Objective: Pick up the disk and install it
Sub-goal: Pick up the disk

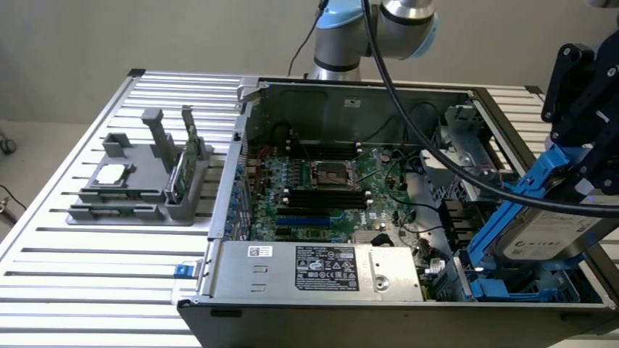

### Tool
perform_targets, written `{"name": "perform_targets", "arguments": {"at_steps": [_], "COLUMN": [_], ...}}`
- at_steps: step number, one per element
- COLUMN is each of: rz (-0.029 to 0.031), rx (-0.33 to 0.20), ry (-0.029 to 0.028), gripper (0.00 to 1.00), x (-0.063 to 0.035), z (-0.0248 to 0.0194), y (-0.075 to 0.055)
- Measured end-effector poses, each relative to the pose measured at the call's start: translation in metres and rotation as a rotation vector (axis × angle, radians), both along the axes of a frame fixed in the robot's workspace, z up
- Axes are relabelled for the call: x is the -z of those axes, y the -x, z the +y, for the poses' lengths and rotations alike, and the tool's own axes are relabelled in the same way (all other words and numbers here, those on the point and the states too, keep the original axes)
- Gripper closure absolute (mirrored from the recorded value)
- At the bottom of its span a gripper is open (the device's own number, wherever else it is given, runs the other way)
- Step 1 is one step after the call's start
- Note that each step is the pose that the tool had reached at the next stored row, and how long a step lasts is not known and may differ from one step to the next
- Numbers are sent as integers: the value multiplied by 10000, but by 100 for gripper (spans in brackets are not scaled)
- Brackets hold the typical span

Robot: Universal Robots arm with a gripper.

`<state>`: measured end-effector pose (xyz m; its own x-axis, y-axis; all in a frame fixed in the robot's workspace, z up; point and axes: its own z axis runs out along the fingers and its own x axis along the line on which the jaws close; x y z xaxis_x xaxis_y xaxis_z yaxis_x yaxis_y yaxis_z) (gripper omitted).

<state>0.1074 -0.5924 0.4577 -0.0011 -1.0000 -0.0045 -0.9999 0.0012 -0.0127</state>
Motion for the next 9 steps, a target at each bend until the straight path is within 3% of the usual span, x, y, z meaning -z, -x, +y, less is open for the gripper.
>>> {"name": "perform_targets", "arguments": {"at_steps": [9], "rz": [0], "rx": [0], "ry": [3], "gripper": [67], "x": [158], "z": [1], "y": [-4]}}
